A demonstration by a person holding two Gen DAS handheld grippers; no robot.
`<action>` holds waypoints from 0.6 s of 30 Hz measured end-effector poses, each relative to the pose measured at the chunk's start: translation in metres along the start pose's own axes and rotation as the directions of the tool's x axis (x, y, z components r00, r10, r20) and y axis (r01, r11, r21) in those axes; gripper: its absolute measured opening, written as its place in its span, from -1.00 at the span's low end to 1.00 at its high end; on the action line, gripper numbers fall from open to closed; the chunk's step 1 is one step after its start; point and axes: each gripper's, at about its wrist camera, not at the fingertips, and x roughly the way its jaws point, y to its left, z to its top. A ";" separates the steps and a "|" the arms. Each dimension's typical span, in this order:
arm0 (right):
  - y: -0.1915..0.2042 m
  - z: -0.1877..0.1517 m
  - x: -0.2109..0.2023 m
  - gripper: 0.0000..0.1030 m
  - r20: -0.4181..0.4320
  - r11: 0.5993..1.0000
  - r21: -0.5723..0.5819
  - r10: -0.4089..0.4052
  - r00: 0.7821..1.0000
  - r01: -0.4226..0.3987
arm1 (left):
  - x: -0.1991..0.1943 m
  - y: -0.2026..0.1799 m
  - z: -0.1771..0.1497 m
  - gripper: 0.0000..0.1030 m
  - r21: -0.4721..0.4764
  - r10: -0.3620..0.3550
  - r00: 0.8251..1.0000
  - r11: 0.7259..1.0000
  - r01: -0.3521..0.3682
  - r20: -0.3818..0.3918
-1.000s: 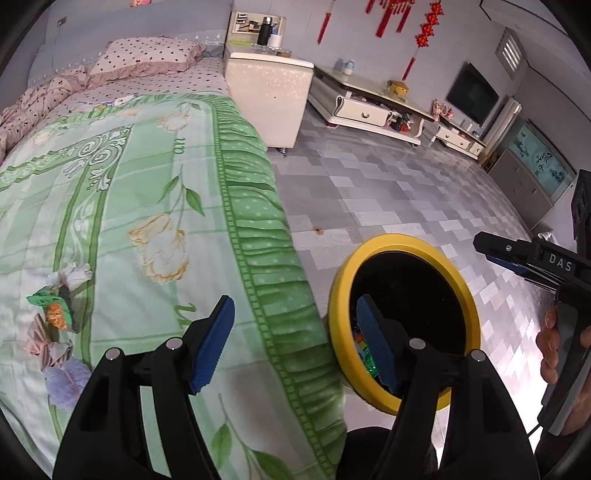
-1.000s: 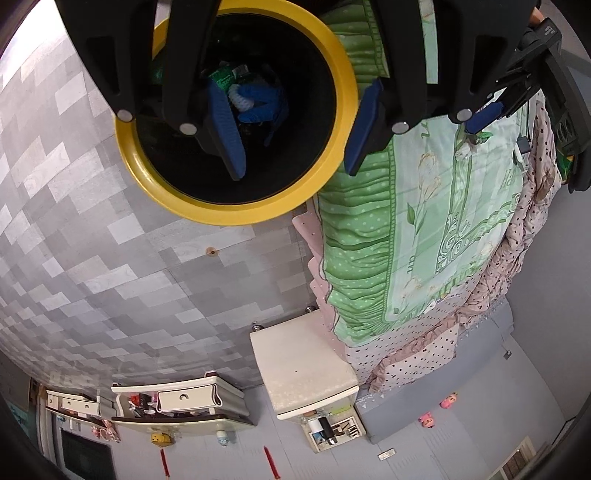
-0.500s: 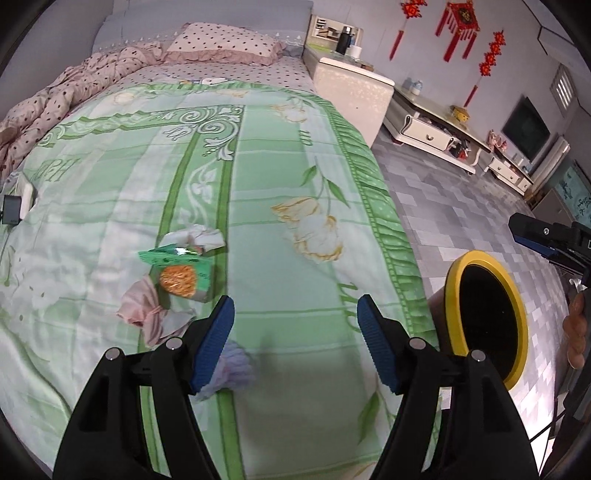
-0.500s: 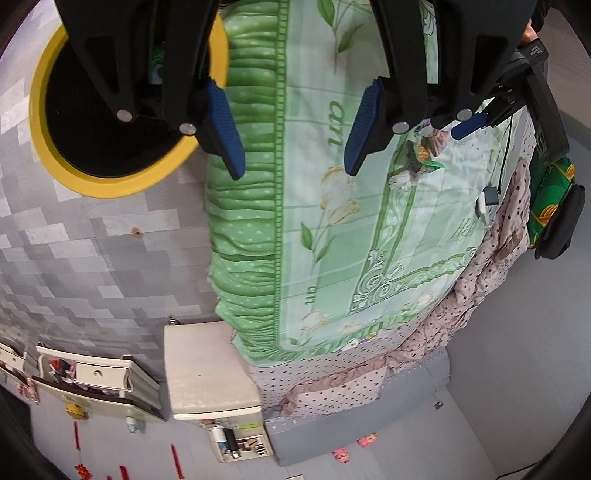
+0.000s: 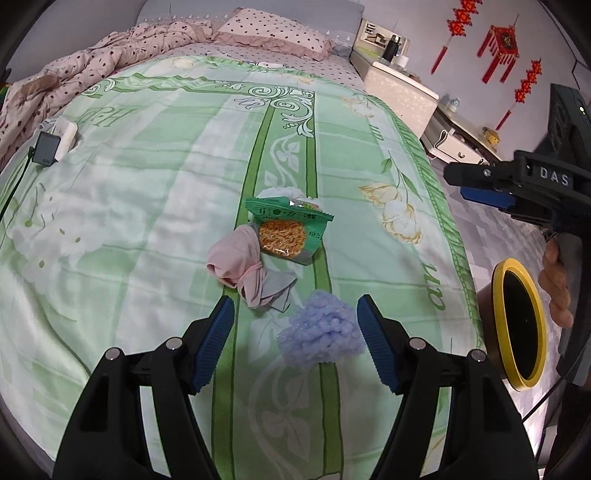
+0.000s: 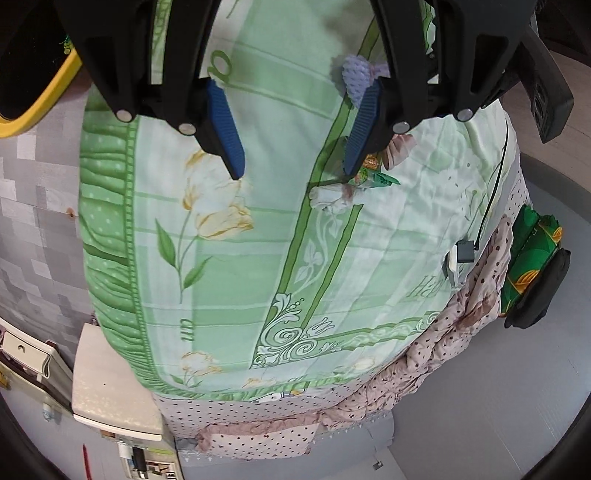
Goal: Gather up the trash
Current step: 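Move both tools back over the bed toward the remaining trash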
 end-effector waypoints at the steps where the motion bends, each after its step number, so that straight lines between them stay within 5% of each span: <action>1: 0.004 0.003 0.009 0.04 -0.007 1.000 -0.007 0.003 1.000 -0.003 | 0.004 0.003 -0.001 0.27 -0.011 -0.003 1.000 1.000 0.003 -0.007; 12: 0.050 0.006 0.064 0.04 -0.145 0.976 -0.150 0.138 0.980 -0.160 | 0.031 0.019 -0.015 0.29 -0.111 -0.102 0.995 0.989 0.100 -0.019; 18: 0.069 -0.005 0.090 0.04 -0.212 0.963 -0.232 0.088 0.973 -0.138 | 0.036 0.017 -0.022 0.30 -0.147 -0.163 0.987 0.976 0.160 -0.009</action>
